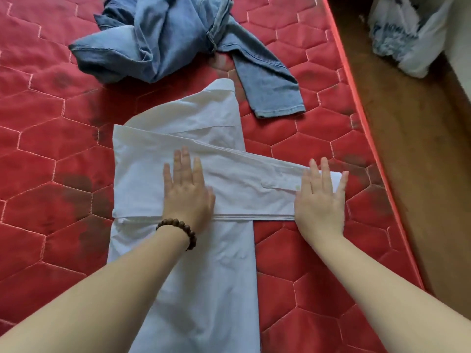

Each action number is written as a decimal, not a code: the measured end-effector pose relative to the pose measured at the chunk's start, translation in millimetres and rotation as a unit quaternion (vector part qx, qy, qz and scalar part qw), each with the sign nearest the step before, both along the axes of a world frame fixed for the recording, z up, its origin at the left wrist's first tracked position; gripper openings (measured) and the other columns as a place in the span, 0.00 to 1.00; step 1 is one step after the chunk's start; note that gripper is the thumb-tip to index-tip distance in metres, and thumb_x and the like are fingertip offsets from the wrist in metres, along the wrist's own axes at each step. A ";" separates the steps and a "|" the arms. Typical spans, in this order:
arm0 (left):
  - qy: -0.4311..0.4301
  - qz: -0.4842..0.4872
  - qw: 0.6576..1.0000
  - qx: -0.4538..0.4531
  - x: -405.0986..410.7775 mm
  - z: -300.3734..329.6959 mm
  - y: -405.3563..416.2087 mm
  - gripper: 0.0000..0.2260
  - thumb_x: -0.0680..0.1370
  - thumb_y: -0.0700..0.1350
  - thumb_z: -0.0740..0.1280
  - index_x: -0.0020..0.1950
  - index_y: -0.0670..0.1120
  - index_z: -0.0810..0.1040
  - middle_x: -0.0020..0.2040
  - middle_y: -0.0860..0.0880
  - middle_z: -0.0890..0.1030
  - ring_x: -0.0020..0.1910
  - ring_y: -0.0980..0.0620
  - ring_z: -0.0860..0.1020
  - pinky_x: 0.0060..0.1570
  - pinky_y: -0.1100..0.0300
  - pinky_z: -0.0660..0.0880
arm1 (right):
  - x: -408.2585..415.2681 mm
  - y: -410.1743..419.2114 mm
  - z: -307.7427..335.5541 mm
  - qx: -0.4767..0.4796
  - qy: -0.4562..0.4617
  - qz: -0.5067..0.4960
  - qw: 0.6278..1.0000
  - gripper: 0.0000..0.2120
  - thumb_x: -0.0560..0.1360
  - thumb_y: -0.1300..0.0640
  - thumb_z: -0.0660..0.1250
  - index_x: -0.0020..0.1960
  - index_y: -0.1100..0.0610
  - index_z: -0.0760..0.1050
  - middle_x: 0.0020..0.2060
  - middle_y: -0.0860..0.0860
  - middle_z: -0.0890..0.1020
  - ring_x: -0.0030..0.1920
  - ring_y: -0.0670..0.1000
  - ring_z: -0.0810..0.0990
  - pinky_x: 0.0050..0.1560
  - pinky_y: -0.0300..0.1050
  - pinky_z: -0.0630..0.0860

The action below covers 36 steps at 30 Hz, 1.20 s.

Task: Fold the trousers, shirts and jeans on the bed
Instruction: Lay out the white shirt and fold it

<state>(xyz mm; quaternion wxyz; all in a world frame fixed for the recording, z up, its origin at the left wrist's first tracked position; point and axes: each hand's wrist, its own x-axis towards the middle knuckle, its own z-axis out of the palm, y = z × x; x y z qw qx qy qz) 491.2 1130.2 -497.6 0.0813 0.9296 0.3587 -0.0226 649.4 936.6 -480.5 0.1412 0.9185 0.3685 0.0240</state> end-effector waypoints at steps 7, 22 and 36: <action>0.023 -0.102 0.994 -0.026 42.8 -29.1 -49.2 0.27 0.79 0.56 0.39 0.78 0.51 0.44 0.79 0.48 0.44 0.77 0.47 0.41 0.74 0.46 0.37 | -18.6 51.6 -27.0 0.085 0.211 0.088 0.970 0.26 0.83 0.50 0.49 0.78 0.54 0.48 0.78 0.50 0.47 0.77 0.48 0.42 0.75 0.53 0.35; 0.036 -0.097 0.995 0.017 41.1 -33.7 -52.5 0.29 0.78 0.57 0.40 0.79 0.52 0.47 0.79 0.50 0.46 0.78 0.47 0.43 0.74 0.45 0.40 | 37.5 -72.2 -34.2 0.134 0.191 -0.091 0.968 0.26 0.81 0.43 0.42 0.77 0.47 0.43 0.78 0.49 0.46 0.78 0.51 0.43 0.76 0.52 0.38; 0.074 -0.108 0.989 -0.067 45.0 -10.9 -46.6 0.30 0.80 0.52 0.52 0.78 0.48 0.41 0.78 0.45 0.38 0.76 0.46 0.36 0.72 0.46 0.34 | 61.2 -31.3 7.0 0.289 0.324 -0.383 0.815 0.18 0.71 0.53 0.71 0.54 0.64 0.73 0.53 0.59 0.79 0.54 0.60 0.77 0.51 0.51 0.73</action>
